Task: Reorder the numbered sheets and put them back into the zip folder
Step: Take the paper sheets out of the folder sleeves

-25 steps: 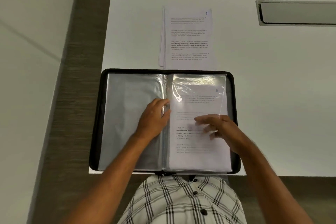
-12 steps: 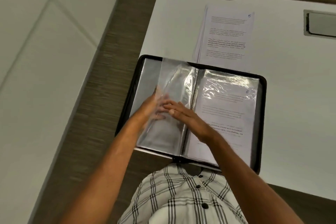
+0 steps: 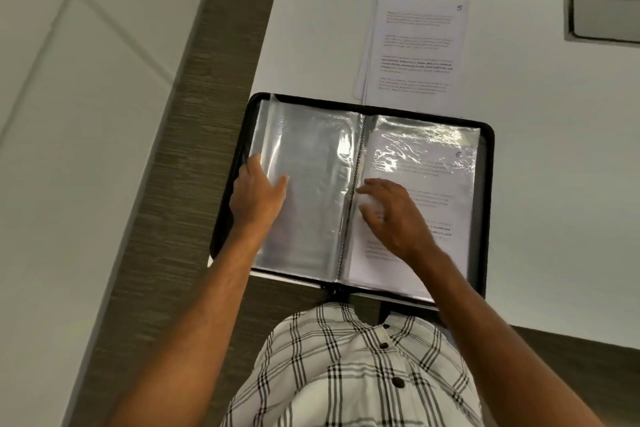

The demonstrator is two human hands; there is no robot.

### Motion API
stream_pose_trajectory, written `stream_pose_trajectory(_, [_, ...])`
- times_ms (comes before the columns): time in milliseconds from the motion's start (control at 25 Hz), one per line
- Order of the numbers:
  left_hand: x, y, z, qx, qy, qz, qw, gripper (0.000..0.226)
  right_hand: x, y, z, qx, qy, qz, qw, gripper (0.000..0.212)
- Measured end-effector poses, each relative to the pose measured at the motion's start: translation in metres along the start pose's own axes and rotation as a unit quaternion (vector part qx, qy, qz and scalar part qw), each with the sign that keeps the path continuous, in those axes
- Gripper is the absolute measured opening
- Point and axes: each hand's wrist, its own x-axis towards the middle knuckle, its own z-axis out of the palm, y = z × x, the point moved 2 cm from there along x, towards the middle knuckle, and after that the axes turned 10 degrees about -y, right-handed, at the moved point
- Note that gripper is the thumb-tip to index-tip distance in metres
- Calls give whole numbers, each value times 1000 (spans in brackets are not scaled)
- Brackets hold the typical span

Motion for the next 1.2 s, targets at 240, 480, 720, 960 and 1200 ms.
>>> stream_pose_trajectory(240, [-11,48,46,175,19,156,972,85,-28,78,-55,-12,136,118,984,55])
stream_pose_trajectory(480, [-27,117,99,211,-143,337,906,77,-19,114,-92,-119,111,212,964,98])
stream_pose_trajectory(720, [-11,142,112,207,-168,347,899,82,6,137,-106,-173,77,216,958,98])
stream_pose_trajectory(960, [-8,141,116,184,-153,359,902,80,12,143,-100,-213,77,194,954,77])
stream_pose_trajectory(1200, [0,148,109,139,-148,352,914,74,11,122,-92,-158,167,134,964,39])
